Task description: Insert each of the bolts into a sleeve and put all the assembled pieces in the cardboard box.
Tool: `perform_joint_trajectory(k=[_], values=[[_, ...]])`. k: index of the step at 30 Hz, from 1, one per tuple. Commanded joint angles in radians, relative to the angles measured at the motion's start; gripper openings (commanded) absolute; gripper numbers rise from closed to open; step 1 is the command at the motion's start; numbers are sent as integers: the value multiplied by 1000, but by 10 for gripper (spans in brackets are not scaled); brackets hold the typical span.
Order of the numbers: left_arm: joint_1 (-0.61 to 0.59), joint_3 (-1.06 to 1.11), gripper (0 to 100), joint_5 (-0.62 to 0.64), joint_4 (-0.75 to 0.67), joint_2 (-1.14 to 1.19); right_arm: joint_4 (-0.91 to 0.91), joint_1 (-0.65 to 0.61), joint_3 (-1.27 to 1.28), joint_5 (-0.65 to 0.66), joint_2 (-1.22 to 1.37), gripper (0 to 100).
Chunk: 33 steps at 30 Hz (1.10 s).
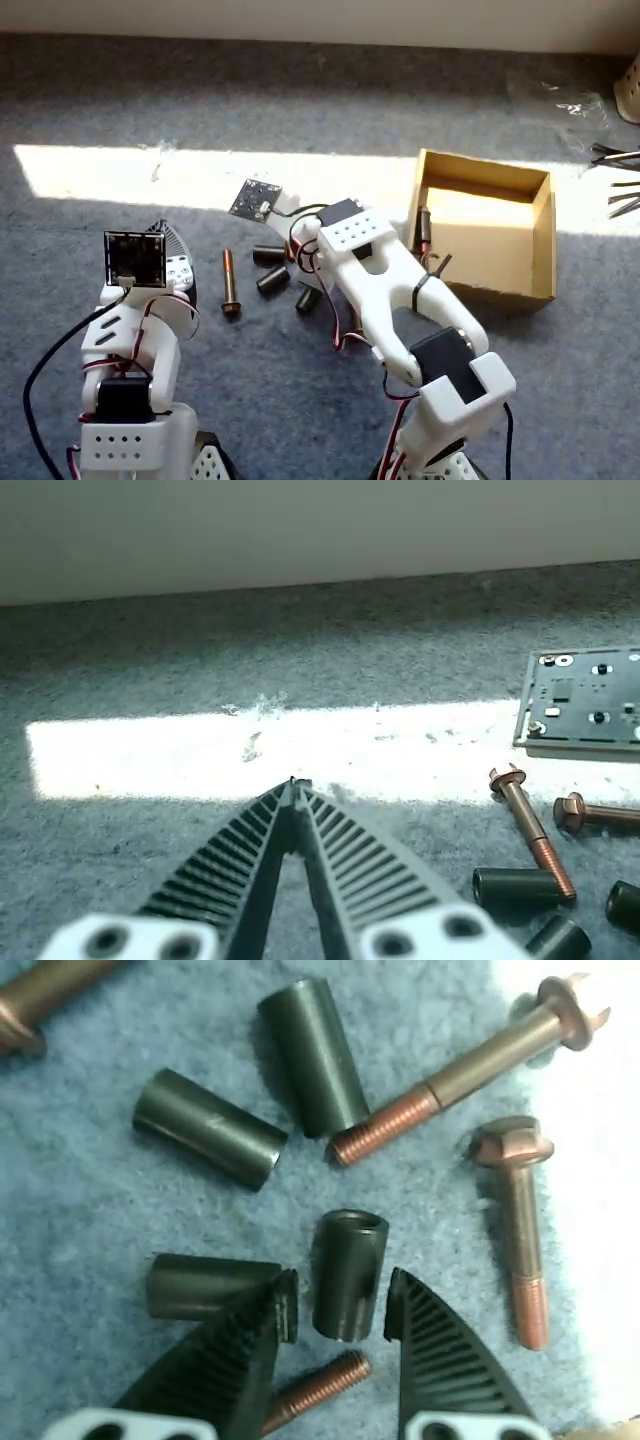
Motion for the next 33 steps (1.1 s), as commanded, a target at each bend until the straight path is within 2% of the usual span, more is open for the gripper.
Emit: perform_joint_trajectory(k=[1, 33], values=[[-12, -4, 5, -8, -5, -15, -16, -8, -42, 12, -5, 138], [-12, 27, 5, -8, -32, -15, -71, -7, 2, 11, 19, 142]])
